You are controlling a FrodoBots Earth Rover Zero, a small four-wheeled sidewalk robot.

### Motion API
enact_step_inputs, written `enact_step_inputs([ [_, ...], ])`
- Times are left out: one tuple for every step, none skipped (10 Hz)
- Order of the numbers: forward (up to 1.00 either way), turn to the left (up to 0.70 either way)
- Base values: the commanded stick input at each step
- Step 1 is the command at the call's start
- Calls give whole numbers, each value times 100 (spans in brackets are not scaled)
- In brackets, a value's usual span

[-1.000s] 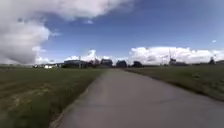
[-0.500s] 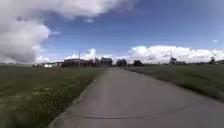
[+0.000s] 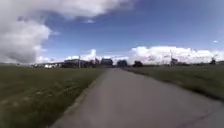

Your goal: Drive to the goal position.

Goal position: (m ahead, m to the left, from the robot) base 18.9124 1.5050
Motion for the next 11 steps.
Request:
enact_step_inputs([
  [70, 0],
  [70, 0],
  [70, 0],
  [70, 0],
  [70, 0],
  [70, 0],
  [70, 0],
  [70, 0],
  [70, 0],
  [70, -8],
  [70, -25],
])
